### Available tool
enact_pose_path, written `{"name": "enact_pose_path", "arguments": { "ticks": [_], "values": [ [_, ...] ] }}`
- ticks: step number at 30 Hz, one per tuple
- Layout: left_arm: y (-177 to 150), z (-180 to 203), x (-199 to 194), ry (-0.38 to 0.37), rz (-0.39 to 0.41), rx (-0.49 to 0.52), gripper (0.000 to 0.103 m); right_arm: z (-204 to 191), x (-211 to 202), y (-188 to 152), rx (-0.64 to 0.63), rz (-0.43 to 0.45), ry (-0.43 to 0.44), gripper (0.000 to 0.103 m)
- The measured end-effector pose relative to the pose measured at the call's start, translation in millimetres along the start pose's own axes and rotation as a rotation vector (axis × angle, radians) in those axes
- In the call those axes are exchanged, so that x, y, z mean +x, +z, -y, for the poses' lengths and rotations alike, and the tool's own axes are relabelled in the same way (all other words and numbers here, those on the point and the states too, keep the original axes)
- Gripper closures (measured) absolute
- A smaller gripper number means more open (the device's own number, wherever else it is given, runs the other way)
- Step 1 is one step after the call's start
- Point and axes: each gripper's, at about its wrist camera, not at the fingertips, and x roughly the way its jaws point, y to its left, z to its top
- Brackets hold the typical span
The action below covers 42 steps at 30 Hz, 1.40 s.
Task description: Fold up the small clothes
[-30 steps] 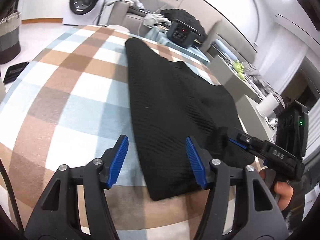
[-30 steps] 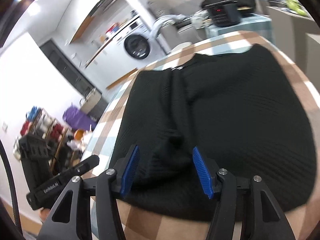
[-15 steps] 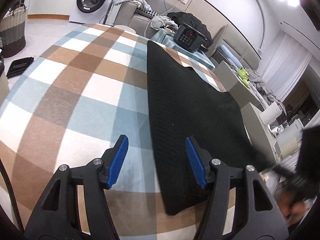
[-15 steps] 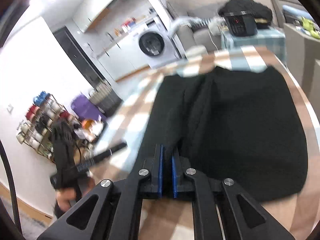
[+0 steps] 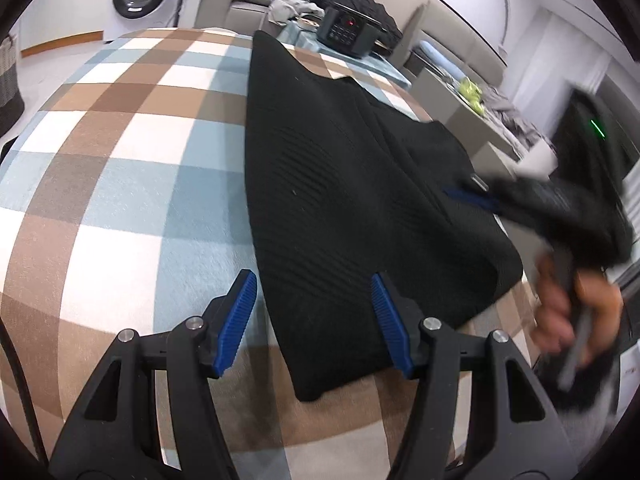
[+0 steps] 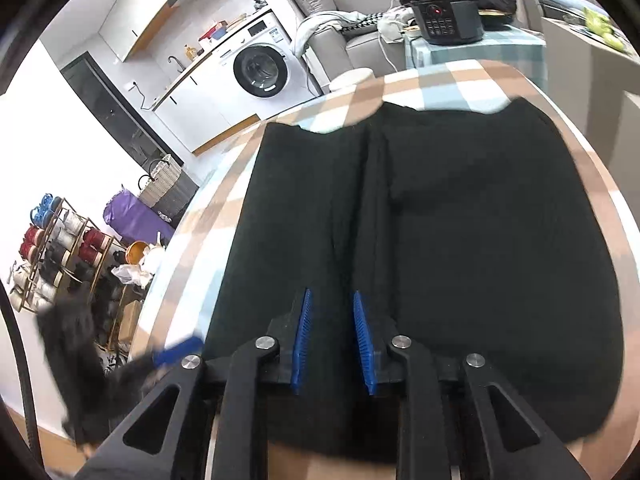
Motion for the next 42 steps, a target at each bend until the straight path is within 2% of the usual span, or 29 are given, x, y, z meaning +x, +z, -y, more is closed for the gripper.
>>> {"name": "enact_pose_path", "arguments": {
  "ticks": [2,5,6,7,8,9,12,13,14,16,17,20,22,24,25,31,33,35,38,42],
  "values": [
    [-4.4,1.6,-2.6,0.008,-0.004,0.009,0.046,-1.3,21.8,11.6,-0.021,-0.036,0.009,0.06],
    [-6.4,-1.6,-8.6,0.023,0.0,0.004,0.046,-2.3,60.6,22.2,-0.054,-0.113,-0.052,0.06],
    [-6.2,-3.4,-11.4,0.029,0.008,-0.001,0.046,-3.7,66.1,23.9,-0.068,-0.12,-0.067,0.062],
    [-5.1,-5.6,-12.4,0.031,0.012,-0.002,0.046,-5.8,65.8,23.4,-0.08,-0.111,-0.07,0.07],
    [-3.9,-7.4,-13.3,0.034,0.016,-0.004,0.046,-7.8,65.8,25.4,-0.096,-0.107,-0.068,0.092],
    [-2.3,-9.1,-13.9,0.039,0.019,-0.01,0.046,-11.6,61.0,27.8,-0.106,-0.084,-0.05,0.095],
    [1.2,-10.8,-18.6,0.03,0.033,-0.013,0.046,-37.4,19.3,27.6,-0.194,0.06,-0.04,0.096],
    [2.6,-10.6,-19.6,0.024,0.038,-0.013,0.046,-41.2,9.2,27.8,-0.199,0.073,-0.039,0.096],
    [3.6,-10.1,-18.6,0.019,0.037,-0.014,0.046,-41.1,4.0,30.0,-0.201,0.071,-0.043,0.096],
    [5.3,-9.8,-13.2,0.008,0.024,-0.016,0.046,-34.6,5.9,31.0,-0.195,0.054,-0.115,0.095],
    [5.7,-8.1,-9.1,0.002,0.011,-0.014,0.046,-26.0,15.8,32.2,-0.181,0.022,-0.142,0.095],
    [2.5,-2.1,1.0,0.005,-0.02,-0.002,0.046,-2.9,41.4,32.1,-0.117,-0.07,-0.147,0.093],
    [-0.9,0.3,5.3,0.011,-0.037,0.007,0.046,7.1,44.5,30.1,-0.091,-0.088,-0.153,0.085],
    [-3.4,0.4,7.2,0.006,-0.044,0.0,0.046,11.2,38.9,29.7,-0.076,-0.052,-0.115,0.066],
    [-4.2,0.1,8.3,0.003,-0.047,-0.003,0.046,11.5,38.1,31.1,-0.075,-0.034,-0.12,0.05],
    [-1.1,1.5,8.6,0.003,-0.043,0.009,0.046,20.2,56.7,34.2,-0.037,-0.065,-0.077,0.048],
    [-1.2,-0.2,5.7,0.006,-0.036,0.006,0.046,15.1,61.8,33.5,-0.056,-0.059,-0.096,0.055],
    [-0.3,-3.1,2.5,0.004,-0.029,-0.003,0.046,6.1,65.2,35.4,-0.107,-0.061,-0.1,0.092],
    [3.1,-6.1,-5.4,0.013,-0.008,-0.005,0.046,-16.6,46.5,37.4,-0.197,0.009,-0.114,0.094],
    [8.3,-11.6,-16.5,0.0,0.02,-0.021,0.046,-32.3,-12.9,46.6,-0.229,0.135,-0.137,0.095]
  ]
}}
